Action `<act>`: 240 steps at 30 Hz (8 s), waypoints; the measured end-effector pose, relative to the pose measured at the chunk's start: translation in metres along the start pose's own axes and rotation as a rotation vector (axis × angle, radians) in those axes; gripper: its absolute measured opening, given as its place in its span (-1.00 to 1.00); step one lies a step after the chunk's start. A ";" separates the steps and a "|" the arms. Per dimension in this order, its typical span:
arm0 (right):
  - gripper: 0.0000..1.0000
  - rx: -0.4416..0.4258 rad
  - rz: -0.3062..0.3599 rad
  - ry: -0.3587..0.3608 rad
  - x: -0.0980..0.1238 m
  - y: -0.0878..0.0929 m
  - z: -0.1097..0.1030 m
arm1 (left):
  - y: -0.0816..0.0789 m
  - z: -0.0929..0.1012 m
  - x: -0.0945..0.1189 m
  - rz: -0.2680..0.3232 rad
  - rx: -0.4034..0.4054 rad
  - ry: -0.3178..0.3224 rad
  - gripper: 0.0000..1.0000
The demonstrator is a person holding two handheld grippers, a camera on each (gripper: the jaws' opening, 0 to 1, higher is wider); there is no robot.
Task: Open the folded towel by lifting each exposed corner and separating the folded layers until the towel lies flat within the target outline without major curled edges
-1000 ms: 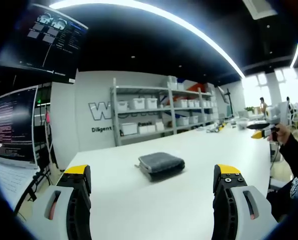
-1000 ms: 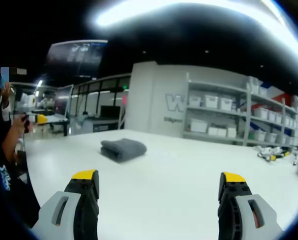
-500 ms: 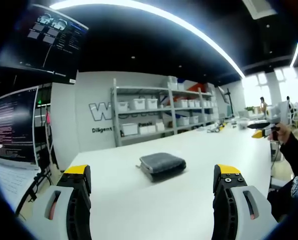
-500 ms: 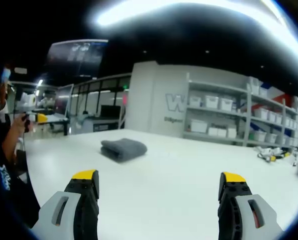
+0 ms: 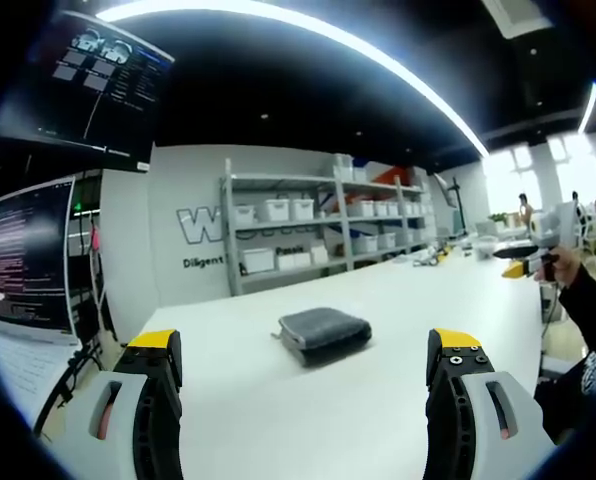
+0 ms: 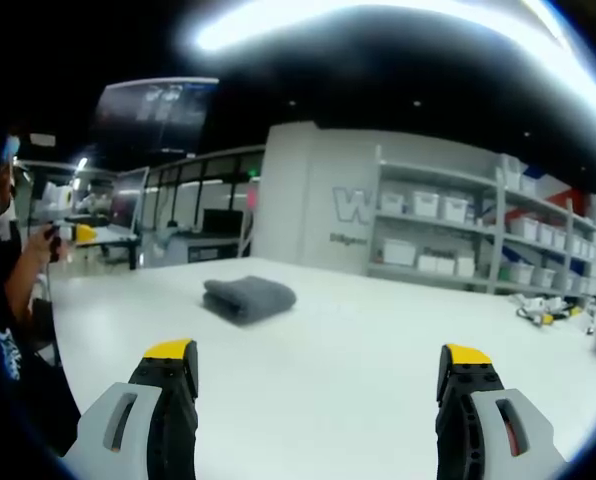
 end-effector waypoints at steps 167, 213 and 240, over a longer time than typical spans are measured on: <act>0.99 0.109 0.051 -0.294 -0.259 -0.003 -0.100 | 0.110 -0.027 -0.229 -0.154 -0.082 0.166 0.84; -0.04 0.029 -0.148 -0.420 -0.290 0.047 -0.147 | 0.147 -0.014 -0.260 -0.319 0.144 0.275 0.02; -0.83 0.016 -0.167 -0.453 -0.282 0.049 -0.154 | 0.155 0.001 -0.252 -0.377 0.113 0.299 -0.66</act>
Point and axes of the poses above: the point that each gripper's makers call its tool centre point, and the gripper's own axes: x roughly backward along the fingers, z roughly to its right, y roughly out of its underside, the point moved 2 cm from there along x, roughly backward along the fingers, and after that the axes turned 3 degrees about y, right-handed, at the moved point
